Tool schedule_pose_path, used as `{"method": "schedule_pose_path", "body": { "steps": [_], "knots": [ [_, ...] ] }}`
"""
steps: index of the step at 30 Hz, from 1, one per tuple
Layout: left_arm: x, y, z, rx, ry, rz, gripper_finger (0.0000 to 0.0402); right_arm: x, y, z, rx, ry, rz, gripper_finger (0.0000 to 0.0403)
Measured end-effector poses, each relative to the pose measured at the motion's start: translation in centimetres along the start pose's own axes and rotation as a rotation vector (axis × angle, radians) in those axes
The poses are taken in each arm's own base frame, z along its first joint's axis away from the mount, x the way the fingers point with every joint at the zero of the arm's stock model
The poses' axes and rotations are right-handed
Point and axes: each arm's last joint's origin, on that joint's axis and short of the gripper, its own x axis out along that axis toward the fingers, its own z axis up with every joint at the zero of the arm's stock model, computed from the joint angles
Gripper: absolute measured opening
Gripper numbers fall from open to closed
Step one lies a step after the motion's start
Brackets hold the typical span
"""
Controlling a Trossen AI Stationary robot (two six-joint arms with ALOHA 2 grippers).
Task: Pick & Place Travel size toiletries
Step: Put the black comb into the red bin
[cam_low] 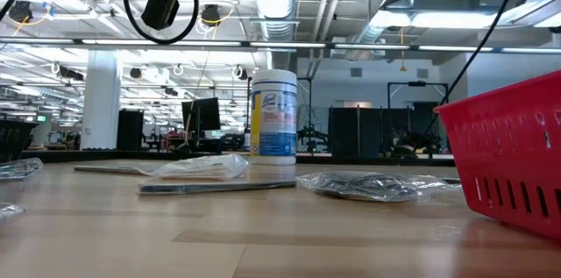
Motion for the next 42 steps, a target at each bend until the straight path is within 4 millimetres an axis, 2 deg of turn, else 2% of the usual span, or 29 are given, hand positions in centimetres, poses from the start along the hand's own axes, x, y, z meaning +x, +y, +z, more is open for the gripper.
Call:
{"method": "schedule_pose_path", "body": {
  "steps": [10, 21, 29, 42],
  "knots": [
    [-0.1, -0.1, -0.1, -0.005, 0.004, -0.009, 0.0000, -1.9, 0.8, 1.2, -0.102, -0.075, 0.085, 0.0066],
    [-0.4, -0.2, -0.4, 0.020, 0.016, -0.018, 0.0000, -2.8, 1.3, 2.3, -0.240, -0.136, 0.118, 0.0066],
    [-0.5, -0.2, -0.6, 0.031, 0.027, -0.022, 0.0000, -2.5, 1.5, 3.6, -0.311, -0.150, 0.098, 0.0066],
    [0.0, -0.1, -0.2, 0.085, 0.070, -0.025, 0.0000, -2.3, 1.1, 6.8, -0.401, -0.176, 0.040, 0.0065]
  ]
}}
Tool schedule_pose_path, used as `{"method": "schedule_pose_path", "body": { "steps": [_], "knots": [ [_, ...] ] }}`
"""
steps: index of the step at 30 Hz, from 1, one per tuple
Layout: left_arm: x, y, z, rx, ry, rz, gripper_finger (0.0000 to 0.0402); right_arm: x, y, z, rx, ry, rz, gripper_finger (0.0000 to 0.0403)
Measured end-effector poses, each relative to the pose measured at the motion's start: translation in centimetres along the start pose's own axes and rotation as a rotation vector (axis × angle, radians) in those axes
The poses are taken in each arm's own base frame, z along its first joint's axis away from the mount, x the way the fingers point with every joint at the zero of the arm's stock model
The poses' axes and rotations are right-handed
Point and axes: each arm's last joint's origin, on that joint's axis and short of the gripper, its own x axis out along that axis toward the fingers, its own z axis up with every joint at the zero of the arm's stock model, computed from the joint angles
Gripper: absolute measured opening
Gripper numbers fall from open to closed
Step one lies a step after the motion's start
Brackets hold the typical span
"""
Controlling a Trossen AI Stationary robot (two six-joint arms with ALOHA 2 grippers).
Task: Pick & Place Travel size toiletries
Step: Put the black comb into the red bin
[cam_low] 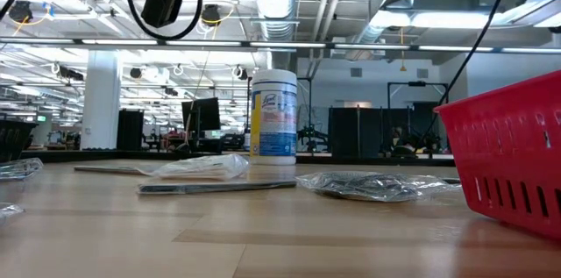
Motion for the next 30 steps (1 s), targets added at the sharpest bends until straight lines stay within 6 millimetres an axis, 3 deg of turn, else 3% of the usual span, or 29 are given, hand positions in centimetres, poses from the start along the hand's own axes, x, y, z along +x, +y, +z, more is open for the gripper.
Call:
{"method": "schedule_pose_path", "body": {
  "steps": [9, 15, 24, 30],
  "knots": [
    [1.2, 0.5, 1.3, 0.012, 0.046, 0.003, 0.0000, -1.7, -1.6, 1.2, 0.023, -0.149, -0.006, 0.0048],
    [2.2, 1.0, 2.5, 0.035, 0.074, 0.005, 0.0000, -2.8, -2.9, 1.6, 0.035, -0.230, -0.052, 0.0012],
    [3.4, 1.8, 4.4, 0.058, 0.091, 0.013, 0.0000, -1.8, -4.0, 2.1, 0.020, -0.231, -0.141, 0.0001],
    [4.1, 2.4, 5.6, 0.066, 0.092, 0.020, 0.0000, -1.1, -6.2, 1.6, 0.066, -0.242, -0.107, 0.0001]
  ]
}}
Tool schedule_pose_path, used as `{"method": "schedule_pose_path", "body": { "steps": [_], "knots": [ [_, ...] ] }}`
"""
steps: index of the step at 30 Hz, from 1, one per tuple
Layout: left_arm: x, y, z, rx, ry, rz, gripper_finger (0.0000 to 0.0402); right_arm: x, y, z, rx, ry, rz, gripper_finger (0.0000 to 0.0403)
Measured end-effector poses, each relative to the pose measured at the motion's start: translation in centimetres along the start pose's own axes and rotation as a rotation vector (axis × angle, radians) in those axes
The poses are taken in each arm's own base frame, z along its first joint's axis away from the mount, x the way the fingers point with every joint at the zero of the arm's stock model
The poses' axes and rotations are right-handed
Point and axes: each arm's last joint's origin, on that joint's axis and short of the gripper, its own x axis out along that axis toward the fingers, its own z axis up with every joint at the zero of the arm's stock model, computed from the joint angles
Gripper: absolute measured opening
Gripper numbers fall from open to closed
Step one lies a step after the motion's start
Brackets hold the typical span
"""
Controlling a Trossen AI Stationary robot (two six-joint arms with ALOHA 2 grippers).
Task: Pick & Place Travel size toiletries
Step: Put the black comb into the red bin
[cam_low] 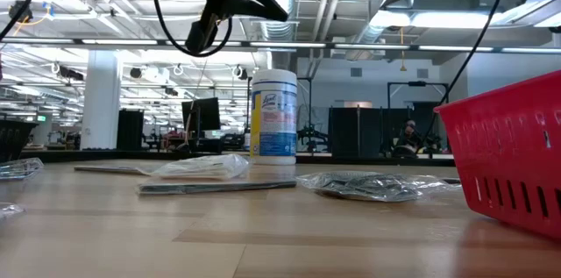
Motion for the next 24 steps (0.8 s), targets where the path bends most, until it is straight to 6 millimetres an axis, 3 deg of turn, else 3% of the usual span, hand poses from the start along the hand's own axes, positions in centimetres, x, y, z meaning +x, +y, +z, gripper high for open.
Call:
{"method": "schedule_pose_path", "body": {
  "steps": [12, 20, 24],
  "knots": [
    [2.2, 1.5, 1.2, 0.016, 0.064, -0.026, 0.0000, 2.6, -5.2, -2.8, 0.193, -0.016, 0.094, 0.0001],
    [6.7, 2.2, -0.2, 0.032, 0.170, -0.105, 0.0000, 4.4, -8.7, -3.6, 0.352, -0.038, 0.141, 0.0000],
    [9.6, 0.7, -0.7, 0.090, 0.226, -0.165, 0.0000, 5.4, -9.9, -3.6, 0.404, -0.028, 0.175, 0.0000]
  ]
}}
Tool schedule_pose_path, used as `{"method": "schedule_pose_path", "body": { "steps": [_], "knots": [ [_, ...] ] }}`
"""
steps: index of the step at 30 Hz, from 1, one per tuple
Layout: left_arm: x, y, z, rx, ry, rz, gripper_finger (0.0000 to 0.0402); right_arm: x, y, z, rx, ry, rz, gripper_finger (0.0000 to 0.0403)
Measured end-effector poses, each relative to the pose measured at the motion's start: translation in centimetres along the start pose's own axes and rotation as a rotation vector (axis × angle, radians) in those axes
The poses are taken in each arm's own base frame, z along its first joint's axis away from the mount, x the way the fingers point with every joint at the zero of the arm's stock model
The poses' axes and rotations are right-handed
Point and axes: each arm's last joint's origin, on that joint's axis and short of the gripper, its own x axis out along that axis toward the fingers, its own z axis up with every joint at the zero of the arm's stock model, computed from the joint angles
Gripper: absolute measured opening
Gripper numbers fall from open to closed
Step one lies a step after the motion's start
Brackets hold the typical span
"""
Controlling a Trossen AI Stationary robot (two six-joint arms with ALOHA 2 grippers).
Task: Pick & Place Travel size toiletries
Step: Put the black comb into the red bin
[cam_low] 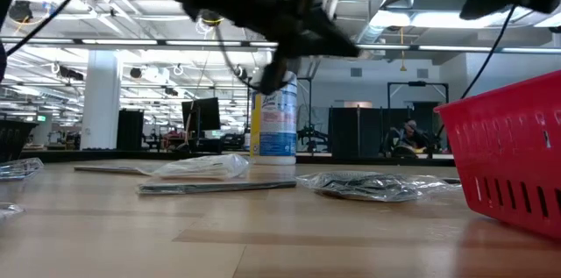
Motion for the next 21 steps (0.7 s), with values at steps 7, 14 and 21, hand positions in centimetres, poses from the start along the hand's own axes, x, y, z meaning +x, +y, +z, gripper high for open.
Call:
{"method": "schedule_pose_path", "body": {
  "steps": [7, 14, 21],
  "knots": [
    [5.4, -2.3, 1.6, 0.106, 0.025, -0.055, 0.0000, 0.5, -1.0, 1.0, -0.043, 0.025, 0.077, 0.0000],
    [9.4, -2.4, 2.2, 0.208, 0.116, 0.054, 0.0000, -0.1, -2.5, 1.1, -0.112, 0.036, 0.163, 0.0000],
    [11.6, -1.2, 3.2, 0.193, 0.099, 0.088, 0.0000, -0.4, -5.2, -0.5, -0.019, -0.006, 0.435, 0.0000]
  ]
}}
